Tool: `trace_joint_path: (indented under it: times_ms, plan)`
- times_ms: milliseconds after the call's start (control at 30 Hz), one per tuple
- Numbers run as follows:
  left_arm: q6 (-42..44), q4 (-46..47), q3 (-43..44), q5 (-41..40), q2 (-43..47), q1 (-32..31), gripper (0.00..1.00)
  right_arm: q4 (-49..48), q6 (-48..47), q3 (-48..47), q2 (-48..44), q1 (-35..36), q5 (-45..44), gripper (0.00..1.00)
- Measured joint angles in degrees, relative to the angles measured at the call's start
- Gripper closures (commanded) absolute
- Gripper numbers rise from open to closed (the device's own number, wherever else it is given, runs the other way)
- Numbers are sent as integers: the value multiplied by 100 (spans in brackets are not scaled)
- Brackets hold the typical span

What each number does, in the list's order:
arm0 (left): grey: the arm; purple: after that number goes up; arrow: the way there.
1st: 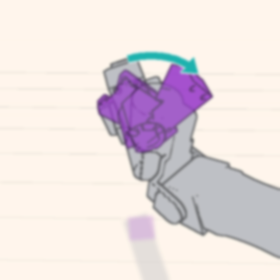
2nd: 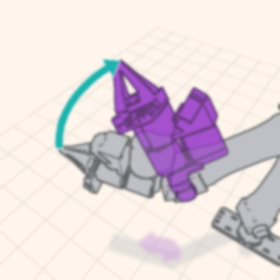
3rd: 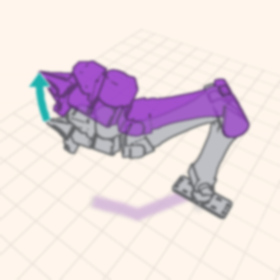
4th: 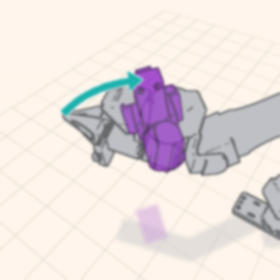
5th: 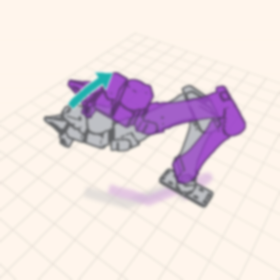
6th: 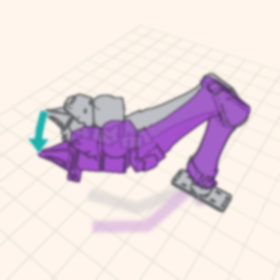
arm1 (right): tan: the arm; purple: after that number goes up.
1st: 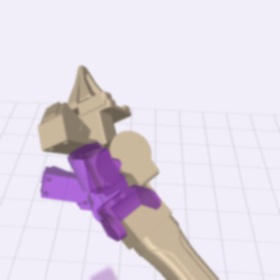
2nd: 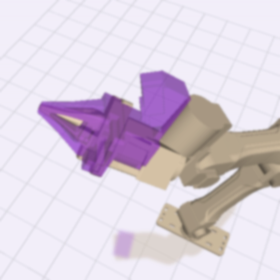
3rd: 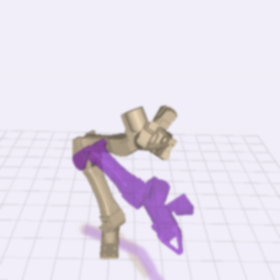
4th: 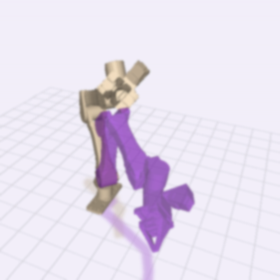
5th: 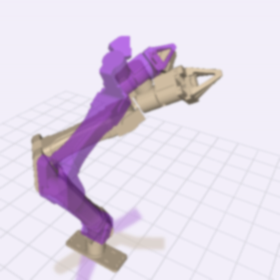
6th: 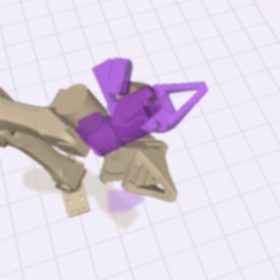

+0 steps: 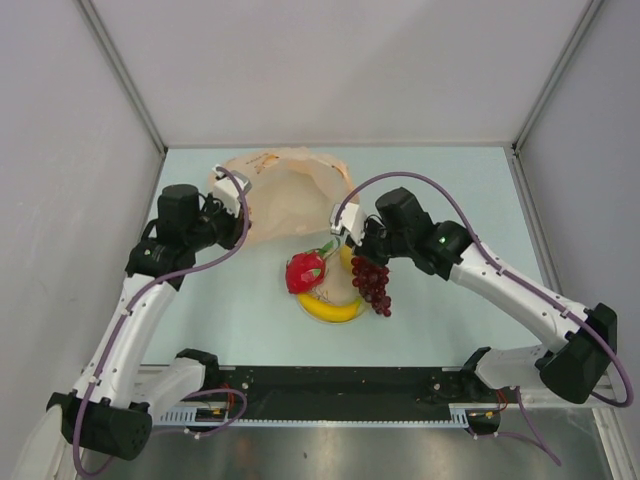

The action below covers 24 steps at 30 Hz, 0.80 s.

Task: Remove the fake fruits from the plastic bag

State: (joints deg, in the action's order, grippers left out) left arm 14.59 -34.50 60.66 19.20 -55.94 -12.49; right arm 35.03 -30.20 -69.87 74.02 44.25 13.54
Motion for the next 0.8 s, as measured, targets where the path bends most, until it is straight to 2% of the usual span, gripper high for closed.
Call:
trace_joint_path:
  times_ms: [433,800]
  plan:
    - [-168,0,0,258,-44,28,100,-343,-59,166,170,221,-166,100]
    - [-175,0,-186,273,61,31,100,-743,-249,168,787,1021,-664,100]
